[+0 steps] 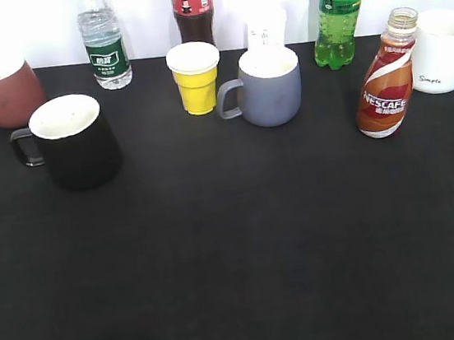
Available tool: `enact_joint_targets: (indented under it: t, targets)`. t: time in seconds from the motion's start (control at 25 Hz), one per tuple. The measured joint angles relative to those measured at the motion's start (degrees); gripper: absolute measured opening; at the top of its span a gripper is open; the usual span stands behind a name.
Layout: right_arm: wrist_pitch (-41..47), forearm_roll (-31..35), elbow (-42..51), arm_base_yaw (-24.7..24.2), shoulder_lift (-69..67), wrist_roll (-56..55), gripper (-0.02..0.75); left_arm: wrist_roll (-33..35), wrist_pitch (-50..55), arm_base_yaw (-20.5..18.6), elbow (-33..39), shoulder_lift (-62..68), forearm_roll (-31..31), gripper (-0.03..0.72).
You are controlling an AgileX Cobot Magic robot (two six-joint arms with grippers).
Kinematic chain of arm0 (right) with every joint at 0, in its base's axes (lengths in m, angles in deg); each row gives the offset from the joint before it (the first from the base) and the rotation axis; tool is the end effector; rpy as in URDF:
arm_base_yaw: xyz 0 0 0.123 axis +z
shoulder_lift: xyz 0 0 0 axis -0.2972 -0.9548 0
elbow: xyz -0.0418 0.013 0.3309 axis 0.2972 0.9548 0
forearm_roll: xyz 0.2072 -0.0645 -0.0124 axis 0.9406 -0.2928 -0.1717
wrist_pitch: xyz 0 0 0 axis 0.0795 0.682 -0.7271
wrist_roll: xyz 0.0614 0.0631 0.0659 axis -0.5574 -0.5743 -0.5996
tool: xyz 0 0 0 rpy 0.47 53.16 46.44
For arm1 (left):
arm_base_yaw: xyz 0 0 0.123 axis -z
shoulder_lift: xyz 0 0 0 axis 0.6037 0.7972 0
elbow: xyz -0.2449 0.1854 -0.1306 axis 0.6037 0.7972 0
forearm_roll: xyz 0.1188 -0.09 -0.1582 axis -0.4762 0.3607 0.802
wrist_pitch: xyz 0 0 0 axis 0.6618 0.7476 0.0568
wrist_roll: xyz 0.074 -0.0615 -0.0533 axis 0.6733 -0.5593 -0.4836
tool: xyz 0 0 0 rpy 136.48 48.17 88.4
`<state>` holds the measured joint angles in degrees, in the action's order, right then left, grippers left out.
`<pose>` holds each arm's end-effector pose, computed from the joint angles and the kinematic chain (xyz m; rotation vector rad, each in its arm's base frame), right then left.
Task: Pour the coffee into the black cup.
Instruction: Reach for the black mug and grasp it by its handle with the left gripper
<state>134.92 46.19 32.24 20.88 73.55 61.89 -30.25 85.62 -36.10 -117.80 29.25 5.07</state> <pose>-0.0614 -0.0061 0.2567 0.0032 2.0625 0.0504 -0.0710 0.0018 0.2559 -0.0231 2.0231 -0.0291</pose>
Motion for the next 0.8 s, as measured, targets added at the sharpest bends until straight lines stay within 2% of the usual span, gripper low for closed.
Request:
enact_joint_targets:
  t: [0.32,0.4,0.48,0.64,0.8]
  targets:
    - [0.0,0.0,0.0,0.0,0.0,0.0,0.588,0.0,-0.32,0.0,-0.09,0.0,0.0,0.536]
    - [0.0,0.0,0.0,0.0,0.0,0.0,0.588,0.0,-7.39,0.0,-3.17,0.82,-0.04,0.536]
    - [0.0,0.0,0.0,0.0,0.0,0.0,0.588,0.0,-16.23,0.0,-5.81,6.96,-0.33,0.536]
    - [0.0,0.0,0.0,0.0,0.0,0.0,0.588,0.0,-37.2,0.0,-6.14,26.52,-0.24,0.536]
    - [0.0,0.0,0.0,0.0,0.0,0.0,0.588,0.0,-53.71,0.0,-5.49,43.22,0.38,0.536]
